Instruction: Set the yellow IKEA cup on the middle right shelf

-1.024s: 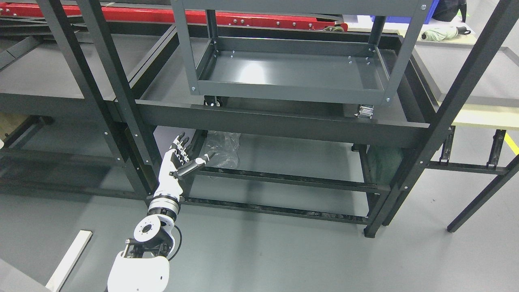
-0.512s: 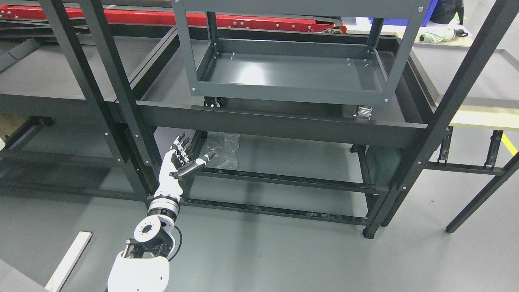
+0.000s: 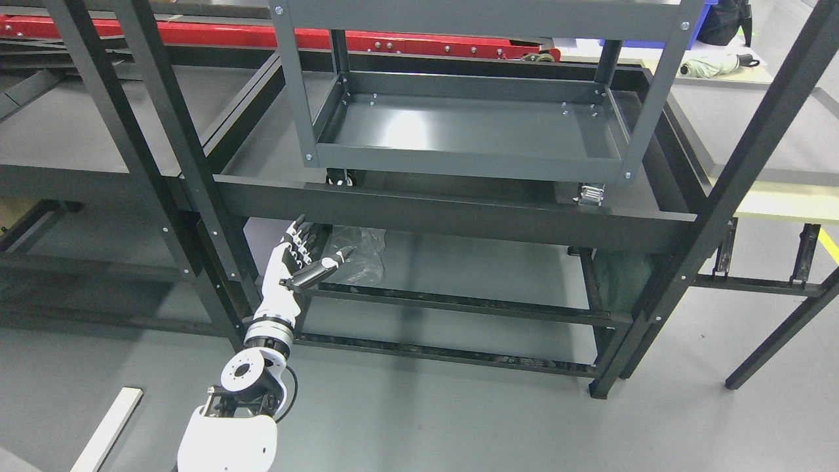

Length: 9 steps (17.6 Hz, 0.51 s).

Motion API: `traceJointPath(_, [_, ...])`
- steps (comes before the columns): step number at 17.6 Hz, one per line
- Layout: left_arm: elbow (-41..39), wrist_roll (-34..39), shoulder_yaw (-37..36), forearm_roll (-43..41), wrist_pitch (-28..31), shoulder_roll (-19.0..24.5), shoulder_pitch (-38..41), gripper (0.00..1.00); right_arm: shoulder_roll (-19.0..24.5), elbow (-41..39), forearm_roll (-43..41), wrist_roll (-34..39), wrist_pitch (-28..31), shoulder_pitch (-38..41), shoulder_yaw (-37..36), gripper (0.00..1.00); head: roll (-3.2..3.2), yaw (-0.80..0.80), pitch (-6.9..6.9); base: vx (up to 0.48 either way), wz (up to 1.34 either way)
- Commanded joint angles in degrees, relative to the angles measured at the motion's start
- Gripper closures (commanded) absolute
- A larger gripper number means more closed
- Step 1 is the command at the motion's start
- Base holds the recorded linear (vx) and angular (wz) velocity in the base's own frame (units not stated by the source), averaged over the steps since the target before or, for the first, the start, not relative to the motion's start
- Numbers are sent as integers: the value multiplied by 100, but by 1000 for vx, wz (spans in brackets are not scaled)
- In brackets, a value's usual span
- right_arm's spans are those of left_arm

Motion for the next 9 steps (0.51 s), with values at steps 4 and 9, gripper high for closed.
traceJointPath(4, [34,5,-75,0,4,100,-9,1,-100,0,0,-12,-13,37,0,1,0,0,0,105,-50])
traceJointPath(9, [34,5,-66,0,3,100,-9,1,-100,0,0,-3,-13,37,0,1,0,0,0,107,-87])
